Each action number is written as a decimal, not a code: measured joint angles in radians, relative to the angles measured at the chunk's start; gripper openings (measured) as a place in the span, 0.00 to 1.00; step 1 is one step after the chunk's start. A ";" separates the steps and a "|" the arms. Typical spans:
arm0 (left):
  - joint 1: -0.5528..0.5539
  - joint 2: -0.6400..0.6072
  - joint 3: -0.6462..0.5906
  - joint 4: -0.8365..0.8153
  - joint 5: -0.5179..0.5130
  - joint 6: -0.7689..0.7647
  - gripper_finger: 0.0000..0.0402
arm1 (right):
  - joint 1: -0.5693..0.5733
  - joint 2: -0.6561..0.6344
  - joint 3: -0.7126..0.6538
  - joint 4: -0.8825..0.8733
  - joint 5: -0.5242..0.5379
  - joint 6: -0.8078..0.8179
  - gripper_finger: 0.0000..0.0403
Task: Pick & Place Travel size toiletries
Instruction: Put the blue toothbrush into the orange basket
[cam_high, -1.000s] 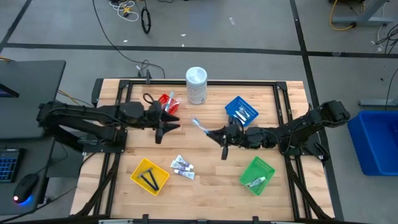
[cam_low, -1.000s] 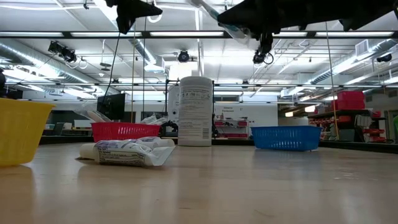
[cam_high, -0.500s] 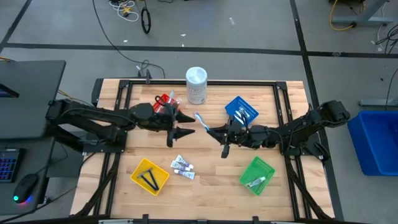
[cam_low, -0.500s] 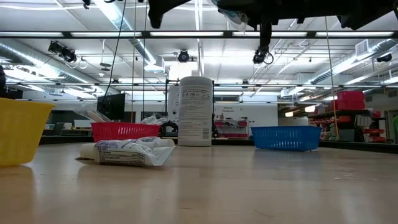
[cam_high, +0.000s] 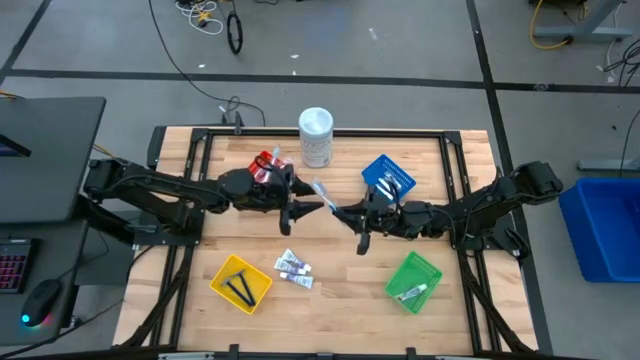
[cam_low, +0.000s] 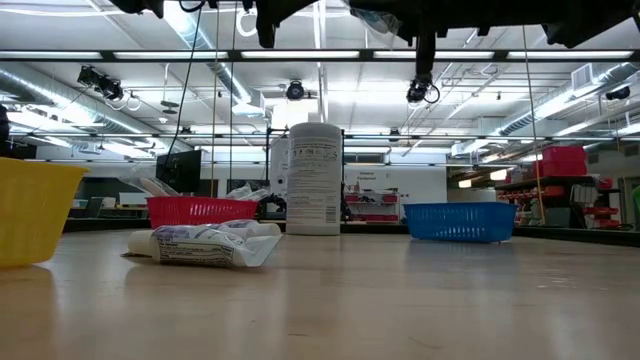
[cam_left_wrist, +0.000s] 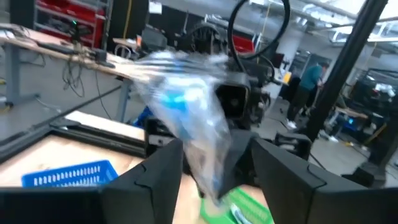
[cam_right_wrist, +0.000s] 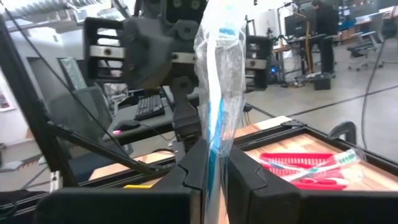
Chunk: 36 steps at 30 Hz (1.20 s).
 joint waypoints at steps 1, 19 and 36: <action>0.000 0.000 0.000 0.004 -0.010 0.005 0.49 | 0.000 0.000 0.000 0.001 -0.014 0.000 0.09; 0.000 0.000 0.000 0.002 0.009 -0.001 0.34 | 0.000 0.000 0.000 0.051 -0.036 -0.042 0.09; -0.032 0.001 0.000 0.052 0.018 0.012 0.34 | -0.019 0.000 0.000 0.091 0.036 -0.060 0.09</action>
